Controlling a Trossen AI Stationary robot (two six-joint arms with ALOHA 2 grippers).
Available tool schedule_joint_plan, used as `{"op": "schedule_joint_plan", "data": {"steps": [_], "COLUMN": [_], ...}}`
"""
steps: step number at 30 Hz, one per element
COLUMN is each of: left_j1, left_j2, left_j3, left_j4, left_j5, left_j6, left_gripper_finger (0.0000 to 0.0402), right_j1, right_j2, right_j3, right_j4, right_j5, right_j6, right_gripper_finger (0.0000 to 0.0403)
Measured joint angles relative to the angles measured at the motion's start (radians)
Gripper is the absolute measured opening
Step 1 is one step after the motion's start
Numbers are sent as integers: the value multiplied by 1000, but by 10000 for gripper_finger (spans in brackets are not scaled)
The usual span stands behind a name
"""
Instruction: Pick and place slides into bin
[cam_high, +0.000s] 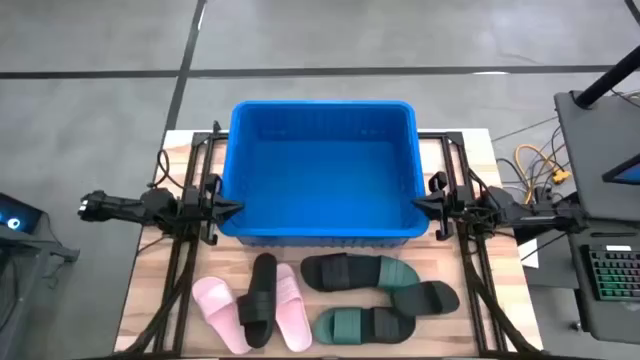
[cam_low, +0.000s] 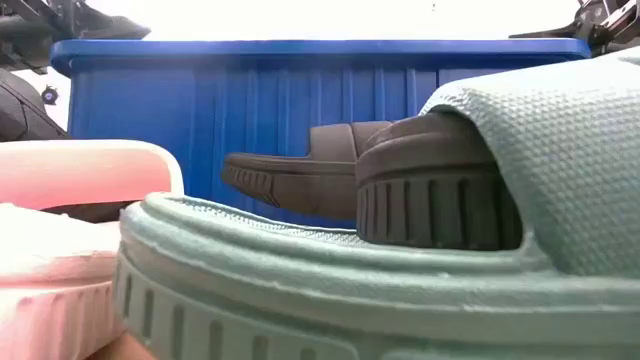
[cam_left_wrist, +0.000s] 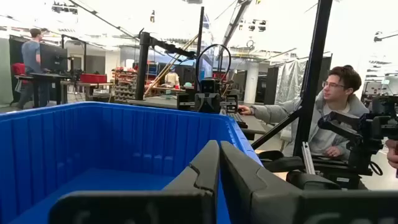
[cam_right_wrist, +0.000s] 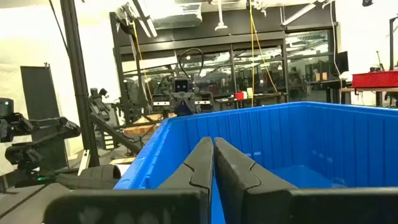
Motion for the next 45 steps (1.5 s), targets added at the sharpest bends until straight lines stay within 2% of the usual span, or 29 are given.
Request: {"op": "schedule_joint_plan", "data": {"steps": [16,22,28,32,35,40,45], "left_j1": [0,0,0,0,0,0,0], "left_j2": [0,0,10,44,81,149,219], "left_j3": [1,3,38,86,136,215,282], "left_j4": [4,128,131,131,130,94,93], "left_j5": [0,-36,-50,-50,-50,-50,-45], "left_j6": [-6,-11,-6,30,74,100,101], "left_gripper_finger": [0,0,0,0,0,0,0], "right_j1": [0,0,0,0,0,0,0], "right_j2": [1,2,1,12,28,68,142], "right_j3": [-1,-2,9,88,179,356,533], "right_j4": [17,81,147,103,-2,-193,-312], "right_j5": [0,0,0,0,0,0,-1], "right_j6": [0,8,3,-91,-153,-169,-207], "right_gripper_finger": [9,9,9,9,9,9,9]}}
